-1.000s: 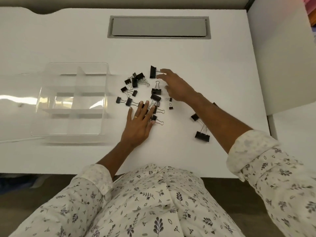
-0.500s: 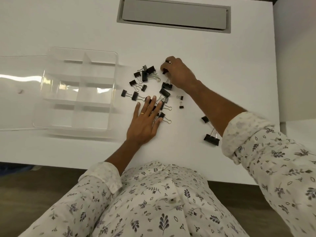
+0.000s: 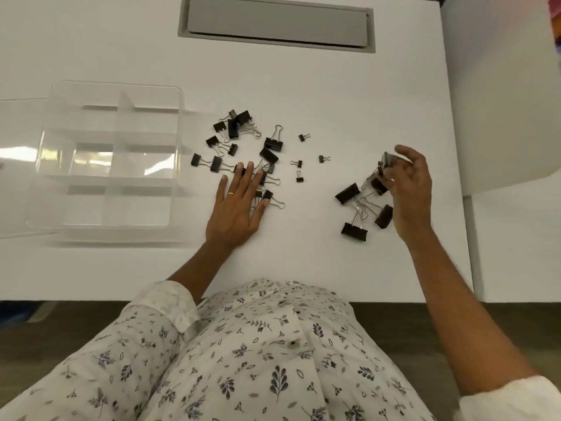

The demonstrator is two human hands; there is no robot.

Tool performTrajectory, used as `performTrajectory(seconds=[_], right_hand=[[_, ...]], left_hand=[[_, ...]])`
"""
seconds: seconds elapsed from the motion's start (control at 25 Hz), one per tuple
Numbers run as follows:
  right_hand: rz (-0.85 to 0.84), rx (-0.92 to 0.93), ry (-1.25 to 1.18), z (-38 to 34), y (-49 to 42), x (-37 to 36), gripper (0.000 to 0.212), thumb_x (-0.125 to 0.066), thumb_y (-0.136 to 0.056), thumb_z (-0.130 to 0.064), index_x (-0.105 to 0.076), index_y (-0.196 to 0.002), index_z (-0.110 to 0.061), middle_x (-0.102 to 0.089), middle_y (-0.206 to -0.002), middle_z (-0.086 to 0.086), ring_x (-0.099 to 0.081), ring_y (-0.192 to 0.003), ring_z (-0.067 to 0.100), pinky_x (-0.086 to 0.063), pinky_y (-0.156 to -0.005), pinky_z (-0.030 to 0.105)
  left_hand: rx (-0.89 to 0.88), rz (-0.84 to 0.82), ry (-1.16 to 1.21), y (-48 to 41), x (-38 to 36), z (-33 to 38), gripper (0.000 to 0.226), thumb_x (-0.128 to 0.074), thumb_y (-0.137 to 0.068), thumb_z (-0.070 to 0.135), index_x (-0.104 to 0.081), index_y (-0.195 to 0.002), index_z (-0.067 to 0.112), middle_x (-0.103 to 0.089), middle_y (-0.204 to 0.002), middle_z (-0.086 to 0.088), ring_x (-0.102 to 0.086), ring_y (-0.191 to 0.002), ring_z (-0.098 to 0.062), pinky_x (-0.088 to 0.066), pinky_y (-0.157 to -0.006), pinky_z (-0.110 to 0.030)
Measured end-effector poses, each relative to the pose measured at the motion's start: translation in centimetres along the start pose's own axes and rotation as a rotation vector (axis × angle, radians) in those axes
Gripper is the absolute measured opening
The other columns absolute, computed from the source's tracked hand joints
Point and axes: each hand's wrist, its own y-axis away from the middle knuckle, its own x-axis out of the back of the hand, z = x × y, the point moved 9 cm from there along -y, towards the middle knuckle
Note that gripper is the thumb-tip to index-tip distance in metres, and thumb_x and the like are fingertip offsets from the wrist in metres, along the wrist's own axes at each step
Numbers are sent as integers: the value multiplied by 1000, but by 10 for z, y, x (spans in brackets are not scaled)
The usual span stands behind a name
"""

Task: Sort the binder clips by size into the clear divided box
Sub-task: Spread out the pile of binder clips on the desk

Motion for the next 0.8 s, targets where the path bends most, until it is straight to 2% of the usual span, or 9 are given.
performTrajectory(seconds=[0.08, 0.16, 0.36, 0.56, 0.68, 0.8], right_hand=[[46, -39, -9, 22, 33, 44, 48, -59, -90, 0, -59, -135, -17, -66, -121, 2, -65, -106, 12, -51, -104, 40], [87, -67, -36, 41, 58, 69, 51, -62, -92, 4, -59, -138, -17, -65, -126, -2, -65, -109, 9, -49, -108, 37], [126, -8, -16, 67, 93, 73, 53, -76, -87, -2, -57, -135, -17, -65, -132, -5, -63, -124, 13, -52, -105, 29], [127, 169, 412, 81, 106, 61, 59, -82, -86, -30, -54, -138, -27, -59, -131, -8, -54, -120, 9, -50, -96, 25], [174, 261, 577, 85, 108, 63, 57, -81, -86, -36, -56, -136, -26, -59, -131, -10, -50, -120, 12, -49, -99, 35], [162, 297, 733, 84, 111, 58, 52, -78, -87, -43, -59, -132, -25, -61, -135, -7, -51, -122, 15, -41, -98, 32]], left_hand=[[-7, 5, 12, 0, -1, 1, 65, -36, -108, 45, -10, -164, 23, -4, -172, 1, 4, -159, -16, -8, -129, -49], [-11, 12, 18, 0, 0, 1, 64, -35, -108, 45, -11, -164, 25, -6, -172, 1, 3, -159, -16, -9, -129, -50], [-4, -5, 43, 3, -1, 2, 63, -35, -108, 45, -10, -163, 29, -6, -172, 4, 4, -159, -13, -9, -129, -50], [-24, 0, 19, 5, -1, 4, 64, -30, -107, 49, -8, -163, 29, -6, -172, 4, 4, -159, -13, -10, -128, -50], [-29, 9, -7, 9, -1, 5, 68, -27, -106, 55, -7, -164, 25, -4, -172, 4, 4, -159, -14, -9, -129, -48], [-25, 26, -21, 12, 0, 3, 71, -27, -105, 58, -9, -164, 22, -2, -172, 4, 5, -159, -14, -10, -129, -47]])
